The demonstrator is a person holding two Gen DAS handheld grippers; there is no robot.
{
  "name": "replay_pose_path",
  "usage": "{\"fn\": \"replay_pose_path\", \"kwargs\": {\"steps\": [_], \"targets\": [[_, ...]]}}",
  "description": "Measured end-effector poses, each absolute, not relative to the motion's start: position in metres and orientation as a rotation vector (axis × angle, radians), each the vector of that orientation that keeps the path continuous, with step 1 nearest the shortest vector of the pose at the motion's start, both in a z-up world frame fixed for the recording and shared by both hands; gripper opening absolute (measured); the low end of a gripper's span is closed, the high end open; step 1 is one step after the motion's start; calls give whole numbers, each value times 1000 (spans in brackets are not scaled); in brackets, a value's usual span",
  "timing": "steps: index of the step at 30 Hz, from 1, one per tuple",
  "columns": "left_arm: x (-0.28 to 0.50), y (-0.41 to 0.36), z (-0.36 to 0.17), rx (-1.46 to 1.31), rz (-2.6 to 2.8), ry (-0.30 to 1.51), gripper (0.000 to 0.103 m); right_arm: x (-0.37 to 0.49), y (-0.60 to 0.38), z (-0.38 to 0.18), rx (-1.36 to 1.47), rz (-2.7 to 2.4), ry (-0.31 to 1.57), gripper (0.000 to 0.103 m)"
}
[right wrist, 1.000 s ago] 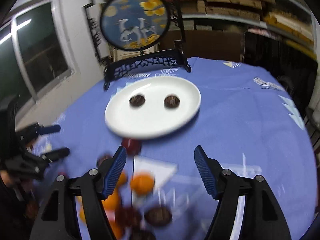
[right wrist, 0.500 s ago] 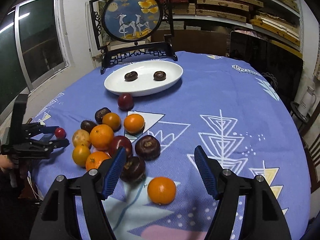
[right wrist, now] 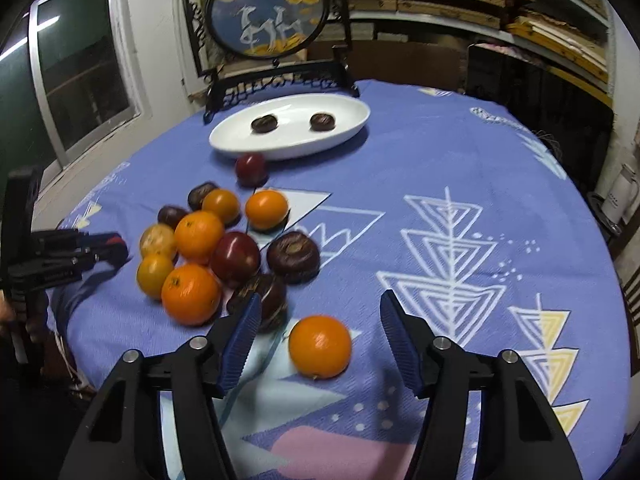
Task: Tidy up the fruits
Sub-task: 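Grasp the red cherry tomato with the left tool while the right tool grasps a tangerine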
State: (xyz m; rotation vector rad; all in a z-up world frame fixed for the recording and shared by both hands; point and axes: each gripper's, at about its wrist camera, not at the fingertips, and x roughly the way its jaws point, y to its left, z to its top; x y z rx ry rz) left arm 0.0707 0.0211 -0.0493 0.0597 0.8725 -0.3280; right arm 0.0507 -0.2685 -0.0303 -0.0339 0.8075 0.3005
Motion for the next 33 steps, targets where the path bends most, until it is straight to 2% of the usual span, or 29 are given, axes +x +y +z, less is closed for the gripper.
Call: {"fn": "replay_pose_path", "kwargs": {"steps": [8,9,10,26,27,29,31,33], "targets": [[65,18,-42,54,-345,848,29,50,-260,-44,-77,303,851,53],[65,18,-41,53,-345,847,29,52,-261,-46,-76,295,862,48],[65,18,-41,51,-343,846,29,54,-262,-49,-68,296,876,36],[58,20,-38,95,-324,824,29,49,-269,-37,0,370,871,35],[59,21,-39,96,-311,824,31,50,-269,-38,0,371,875,35],[62,25,-42,85,-285,838,51,51,-268,-40,0,375,882,35],[62,27,-41,85,-273,825,57,51,-266,-41,-1,380,884,35],[63,25,-44,110,-265,827,57,51,-264,-41,-3,387,882,35]]}}
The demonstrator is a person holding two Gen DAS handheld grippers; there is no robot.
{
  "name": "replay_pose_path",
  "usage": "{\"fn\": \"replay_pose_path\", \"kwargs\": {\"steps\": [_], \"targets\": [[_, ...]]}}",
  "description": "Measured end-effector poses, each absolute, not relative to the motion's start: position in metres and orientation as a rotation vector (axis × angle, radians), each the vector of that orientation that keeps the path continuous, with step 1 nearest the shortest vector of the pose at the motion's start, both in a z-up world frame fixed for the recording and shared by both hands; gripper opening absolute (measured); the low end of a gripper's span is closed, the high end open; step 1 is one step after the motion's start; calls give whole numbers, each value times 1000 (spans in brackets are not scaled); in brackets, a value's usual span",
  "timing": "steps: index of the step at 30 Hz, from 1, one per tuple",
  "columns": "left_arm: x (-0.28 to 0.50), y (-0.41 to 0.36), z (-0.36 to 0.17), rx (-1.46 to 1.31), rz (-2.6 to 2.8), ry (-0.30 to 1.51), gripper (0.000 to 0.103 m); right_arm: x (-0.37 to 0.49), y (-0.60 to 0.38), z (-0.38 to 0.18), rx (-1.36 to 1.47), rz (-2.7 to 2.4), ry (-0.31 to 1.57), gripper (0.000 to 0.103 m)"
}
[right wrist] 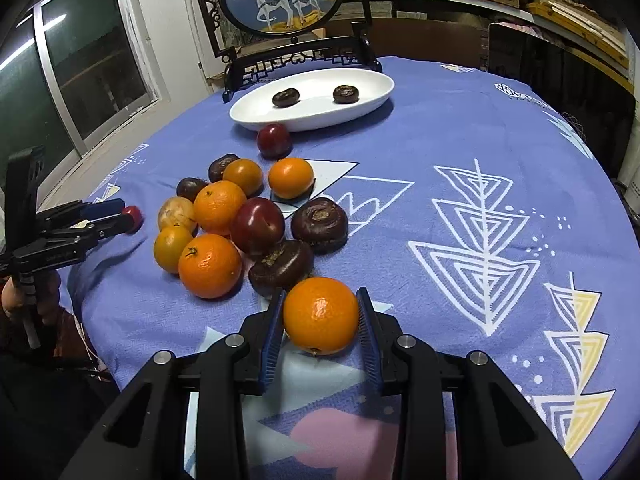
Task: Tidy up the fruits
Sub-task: 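Grasp the red cherry tomato with the left tool while the right tool grasps a tangerine, then lower the tomato and tangerine onto the white plate and open both tools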
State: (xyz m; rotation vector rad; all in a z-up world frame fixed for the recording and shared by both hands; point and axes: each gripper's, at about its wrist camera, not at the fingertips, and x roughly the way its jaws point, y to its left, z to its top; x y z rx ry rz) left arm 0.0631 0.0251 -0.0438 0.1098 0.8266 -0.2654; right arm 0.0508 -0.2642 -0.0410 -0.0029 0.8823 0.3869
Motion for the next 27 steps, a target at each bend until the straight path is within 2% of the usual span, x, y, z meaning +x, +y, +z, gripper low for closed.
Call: {"fn": "replay_pose_path", "kwargs": {"steps": [3,5,9,16,21,27], "targets": [[68,24,-54,154,-218,843,57,51,-265,-42,0,385,883,35],[74,30,-58,99,-238,877,34,51,-265,-42,3,384,883,35],[79,31,-59,92,-230,868,29,51,-265,-42,5,385,883,35],[73,28,-50,75,-265,854,27,48,-266,-41,9,384,872,35],[71,19,-21,76,-309,785,27,53,-266,-24,23,419,847,35],[120,3,12,66,-358,733,27,100,-266,16,72,457,793,35]]}}
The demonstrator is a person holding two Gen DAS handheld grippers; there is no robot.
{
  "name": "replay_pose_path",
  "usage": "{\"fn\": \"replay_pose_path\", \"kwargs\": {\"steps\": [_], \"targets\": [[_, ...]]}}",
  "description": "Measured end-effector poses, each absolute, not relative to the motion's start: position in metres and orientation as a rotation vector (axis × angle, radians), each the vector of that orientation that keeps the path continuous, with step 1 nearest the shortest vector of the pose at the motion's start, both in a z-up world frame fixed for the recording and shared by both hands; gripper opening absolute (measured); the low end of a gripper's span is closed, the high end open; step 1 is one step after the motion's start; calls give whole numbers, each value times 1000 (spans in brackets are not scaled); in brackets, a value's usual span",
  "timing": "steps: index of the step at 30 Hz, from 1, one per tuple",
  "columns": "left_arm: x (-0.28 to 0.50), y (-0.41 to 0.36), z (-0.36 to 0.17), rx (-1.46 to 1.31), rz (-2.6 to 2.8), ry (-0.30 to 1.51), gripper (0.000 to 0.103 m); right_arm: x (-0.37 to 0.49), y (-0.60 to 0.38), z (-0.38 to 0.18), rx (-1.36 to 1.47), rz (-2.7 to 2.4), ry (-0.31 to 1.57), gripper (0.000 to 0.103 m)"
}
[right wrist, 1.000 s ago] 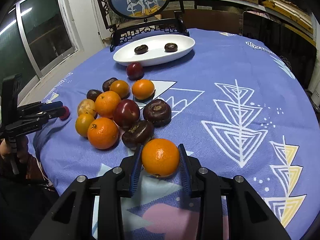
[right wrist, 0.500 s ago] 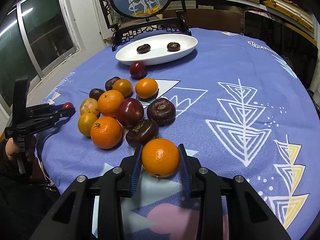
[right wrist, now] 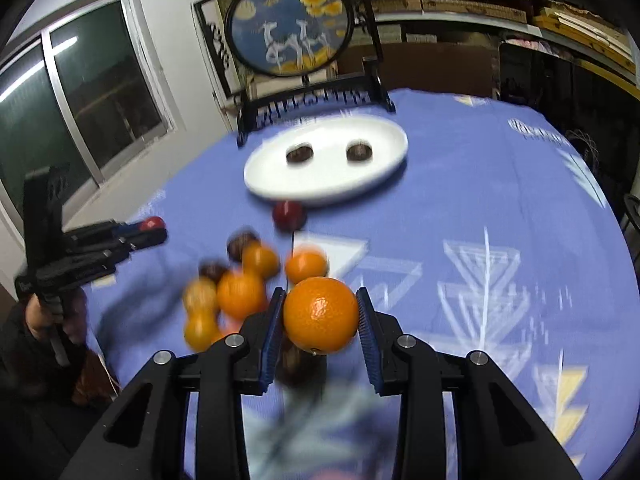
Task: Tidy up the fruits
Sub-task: 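Lower the tomato and tangerine onto the white plate and open both tools, then grasp a dark brown fruit with the right tool while the left tool grasps a yellow-orange tomato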
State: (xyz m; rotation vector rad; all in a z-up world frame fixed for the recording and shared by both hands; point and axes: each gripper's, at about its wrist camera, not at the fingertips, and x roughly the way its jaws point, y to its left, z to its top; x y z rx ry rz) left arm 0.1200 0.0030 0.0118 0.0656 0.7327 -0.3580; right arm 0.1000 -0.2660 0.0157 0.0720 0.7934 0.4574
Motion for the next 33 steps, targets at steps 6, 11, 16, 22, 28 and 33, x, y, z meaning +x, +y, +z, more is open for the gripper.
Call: {"fn": "replay_pose_path", "kwargs": {"steps": [6,11,16,22,28,33], "targets": [[212,-17,12,43,-370,760,27,187,-244,31,138,506,779,35],[273,-33,-10,72,-347,836,27,262,-223,9,159,484,834,35],[301,-37,-31,80,-321,897,32,297,-207,-13,150,464,877,40],[278,-20,-9,25,-302,802,75,275,-220,1,182,454,820,48],[224,-11,6,59,-286,772,81,221,-231,9,143,450,817,50],[169,2,-12,95,-282,828,81,165,-247,4,101,426,824,63]]}}
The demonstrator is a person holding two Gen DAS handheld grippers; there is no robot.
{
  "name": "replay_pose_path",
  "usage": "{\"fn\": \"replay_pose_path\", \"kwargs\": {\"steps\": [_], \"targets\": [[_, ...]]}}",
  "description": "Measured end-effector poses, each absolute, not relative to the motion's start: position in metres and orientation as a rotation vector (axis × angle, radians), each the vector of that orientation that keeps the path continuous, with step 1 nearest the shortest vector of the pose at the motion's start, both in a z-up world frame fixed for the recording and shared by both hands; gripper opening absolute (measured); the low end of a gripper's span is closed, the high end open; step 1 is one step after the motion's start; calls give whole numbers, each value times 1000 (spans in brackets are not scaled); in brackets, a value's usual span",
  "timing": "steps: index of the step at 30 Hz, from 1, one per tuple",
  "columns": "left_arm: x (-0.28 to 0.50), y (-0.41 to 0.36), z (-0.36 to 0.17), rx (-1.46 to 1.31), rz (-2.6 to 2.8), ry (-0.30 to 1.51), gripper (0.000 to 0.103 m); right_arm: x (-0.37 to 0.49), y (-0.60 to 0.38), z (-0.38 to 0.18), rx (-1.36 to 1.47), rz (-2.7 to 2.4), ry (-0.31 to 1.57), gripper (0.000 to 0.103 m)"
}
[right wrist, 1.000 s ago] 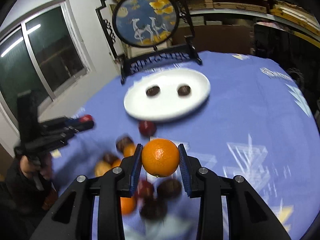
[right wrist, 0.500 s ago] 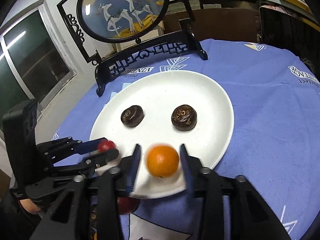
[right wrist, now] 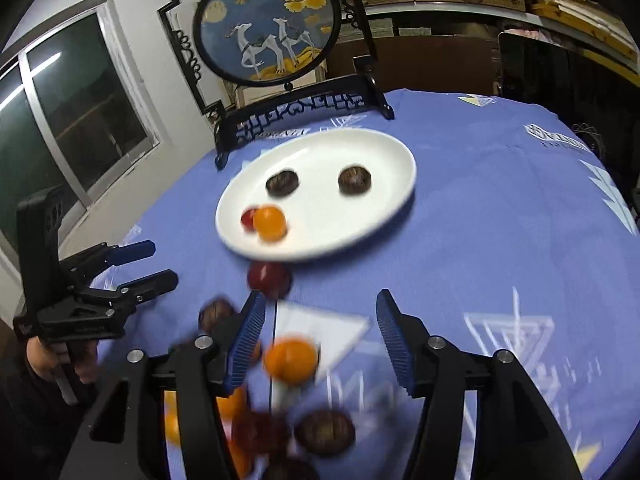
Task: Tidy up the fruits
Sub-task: 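Grasp a dark brown fruit with the right tool while the left tool grasps a yellow-orange tomato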
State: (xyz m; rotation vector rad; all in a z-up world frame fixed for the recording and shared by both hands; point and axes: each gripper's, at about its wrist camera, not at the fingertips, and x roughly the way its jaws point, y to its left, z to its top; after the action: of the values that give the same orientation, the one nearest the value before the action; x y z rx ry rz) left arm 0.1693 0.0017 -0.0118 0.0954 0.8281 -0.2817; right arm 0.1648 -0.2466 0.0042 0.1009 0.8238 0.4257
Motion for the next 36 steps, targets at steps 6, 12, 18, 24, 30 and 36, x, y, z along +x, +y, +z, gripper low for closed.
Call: {"fn": "replay_pose_path", "kwargs": {"steps": [6,12,18,24,30,36], "targets": [[115,17,-29,117,-250,844,90,103,-259,-11,56,414,823,72],[88,22,-40,94,-247,848,91,67,-247,-33,13,458,858,71],[66,8,-41,129,-292,833,91,69,-236,-42,10,468,866,47],[48,-10,-39,174,-355,823,91,74,-233,-48,10,481,886,36],[41,-45,-38,220,-411,792,91,65,-245,-38,52,477,845,23],[55,-71,-52,227,-431,834,71,62,-251,-42,50,475,853,25]]}}
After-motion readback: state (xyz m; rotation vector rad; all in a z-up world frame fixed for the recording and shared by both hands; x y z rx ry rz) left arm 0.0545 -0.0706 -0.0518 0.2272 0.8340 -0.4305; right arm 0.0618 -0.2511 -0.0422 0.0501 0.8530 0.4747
